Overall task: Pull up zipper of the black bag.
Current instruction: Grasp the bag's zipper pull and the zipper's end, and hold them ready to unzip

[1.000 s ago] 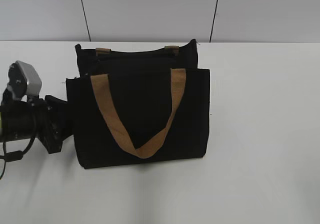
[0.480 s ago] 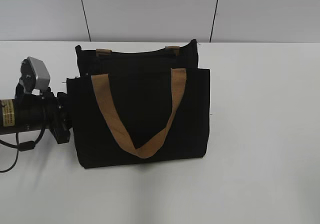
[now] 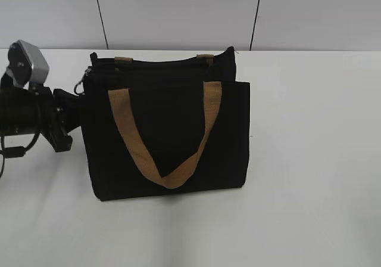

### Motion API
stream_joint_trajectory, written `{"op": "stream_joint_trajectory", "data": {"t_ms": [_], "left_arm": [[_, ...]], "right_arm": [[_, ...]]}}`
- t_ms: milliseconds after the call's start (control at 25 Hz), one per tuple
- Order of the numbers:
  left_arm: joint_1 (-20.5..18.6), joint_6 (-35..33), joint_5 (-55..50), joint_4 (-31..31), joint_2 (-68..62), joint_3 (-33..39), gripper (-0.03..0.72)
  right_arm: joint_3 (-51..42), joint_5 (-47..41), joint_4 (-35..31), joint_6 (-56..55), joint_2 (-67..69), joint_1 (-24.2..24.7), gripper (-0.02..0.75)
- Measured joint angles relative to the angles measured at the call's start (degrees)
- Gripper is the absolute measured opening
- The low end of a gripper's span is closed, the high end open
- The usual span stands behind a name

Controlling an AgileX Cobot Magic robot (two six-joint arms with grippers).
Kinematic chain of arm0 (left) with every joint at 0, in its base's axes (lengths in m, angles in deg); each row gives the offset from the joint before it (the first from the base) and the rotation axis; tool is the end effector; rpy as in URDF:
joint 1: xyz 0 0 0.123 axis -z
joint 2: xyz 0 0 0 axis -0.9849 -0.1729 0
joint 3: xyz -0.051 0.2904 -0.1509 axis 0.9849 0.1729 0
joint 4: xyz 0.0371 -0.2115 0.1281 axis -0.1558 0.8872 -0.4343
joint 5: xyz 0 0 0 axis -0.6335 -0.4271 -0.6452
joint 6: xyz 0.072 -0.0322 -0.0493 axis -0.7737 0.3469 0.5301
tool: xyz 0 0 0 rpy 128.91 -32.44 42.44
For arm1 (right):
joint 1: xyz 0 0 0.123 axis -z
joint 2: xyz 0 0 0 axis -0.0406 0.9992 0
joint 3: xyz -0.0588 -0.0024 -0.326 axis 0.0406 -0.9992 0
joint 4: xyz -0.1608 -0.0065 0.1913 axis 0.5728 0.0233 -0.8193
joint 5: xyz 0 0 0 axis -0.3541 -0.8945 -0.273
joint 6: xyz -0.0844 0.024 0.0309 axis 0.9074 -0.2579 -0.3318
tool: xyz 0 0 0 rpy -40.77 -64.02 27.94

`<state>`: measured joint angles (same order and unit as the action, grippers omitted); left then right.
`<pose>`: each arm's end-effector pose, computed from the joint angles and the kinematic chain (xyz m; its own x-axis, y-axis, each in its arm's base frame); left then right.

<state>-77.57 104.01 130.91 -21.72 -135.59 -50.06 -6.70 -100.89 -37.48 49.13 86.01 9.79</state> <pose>0.2993 -0.0810 0.1981 -0.1345 0.3628 -0.9221 0.8325 0.5461 0.0935 -0.0488 0.0195 0.2645 -0.4906 -0.1173 -0.8634 -0.0817 0.9927 -0.0884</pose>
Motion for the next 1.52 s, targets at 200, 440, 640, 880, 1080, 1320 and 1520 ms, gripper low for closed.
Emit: {"op": "stream_joint_trajectory", "data": {"t_ms": [200,440,640,880,1080,1320,1520], "left_arm": [[0.01,6.58,-6.16,-3.88,9.78,0.05,0.021],[0.01,11.62,-9.13,-6.29,19.77,0.05,0.02],[0.01,17.08,-11.14,-11.09,25.36,0.05,0.02],[0.01,20.99,-11.32,-14.04,28.05,0.09,0.02],[0.01,21.39,-11.27,-14.35,29.34,0.09,0.02],[0.01,21.49,-10.93,-13.73,29.46,0.09,0.019],[0.01,21.5,-10.93,-13.62,29.52,0.09,0.019]], "right_arm": [[0.0,0.0,0.0,0.0,0.0,0.0,0.556],[0.0,0.0,0.05,-0.07,0.0,0.0,0.556],[0.67,1.76,0.05,-2.16,0.0,0.0,0.556],[1.39,16.04,-9.34,-4.5,6.98,0.0,0.556],[4.42,20.02,-25.39,13.42,20.97,0.0,0.554],[13.77,20.66,-31.96,23.04,38.71,-3.88,0.498],[19.48,20.79,-31.24,21.92,53.35,-13.12,0.491]]}}
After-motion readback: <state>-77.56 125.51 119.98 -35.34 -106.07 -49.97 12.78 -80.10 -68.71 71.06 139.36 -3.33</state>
